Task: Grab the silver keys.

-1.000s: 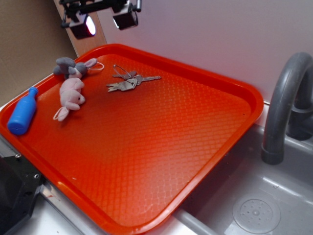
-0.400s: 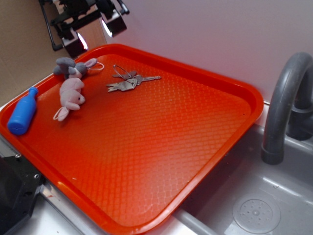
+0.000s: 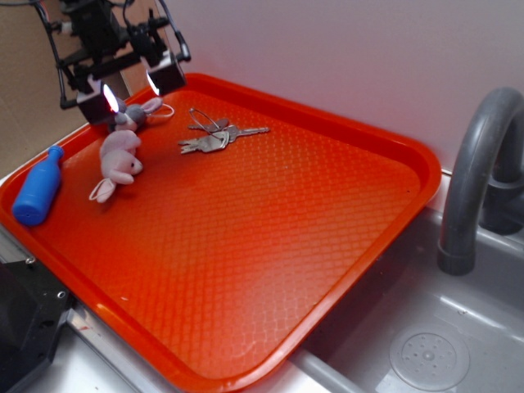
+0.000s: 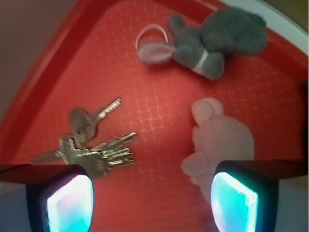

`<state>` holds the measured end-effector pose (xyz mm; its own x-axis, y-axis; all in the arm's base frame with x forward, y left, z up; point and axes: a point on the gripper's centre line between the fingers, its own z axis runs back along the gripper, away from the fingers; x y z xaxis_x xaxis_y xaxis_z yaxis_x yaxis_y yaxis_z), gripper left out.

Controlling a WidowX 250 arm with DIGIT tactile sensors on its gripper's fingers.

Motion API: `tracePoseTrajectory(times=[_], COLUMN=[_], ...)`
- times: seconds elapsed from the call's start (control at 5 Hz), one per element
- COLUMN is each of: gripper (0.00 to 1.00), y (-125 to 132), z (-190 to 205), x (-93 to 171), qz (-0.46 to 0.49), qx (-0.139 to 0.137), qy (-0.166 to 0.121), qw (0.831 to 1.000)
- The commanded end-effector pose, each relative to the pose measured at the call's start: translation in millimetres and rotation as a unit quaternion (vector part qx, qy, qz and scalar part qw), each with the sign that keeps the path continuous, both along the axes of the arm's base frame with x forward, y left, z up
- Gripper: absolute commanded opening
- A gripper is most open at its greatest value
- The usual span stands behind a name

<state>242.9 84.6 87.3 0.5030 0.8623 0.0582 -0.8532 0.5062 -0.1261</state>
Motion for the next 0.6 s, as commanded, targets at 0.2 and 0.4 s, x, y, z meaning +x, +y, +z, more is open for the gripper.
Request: tracePoseTrajectory(times=[0.2, 0.4], gripper=[1.0, 1.0], y=[-24, -27], z=[-10, -25], x=[45, 59], qz=[-0.051, -0.055], qx=[-0.02, -0.015], qy=[-0.035, -0.027], qw=[0.998, 0.998])
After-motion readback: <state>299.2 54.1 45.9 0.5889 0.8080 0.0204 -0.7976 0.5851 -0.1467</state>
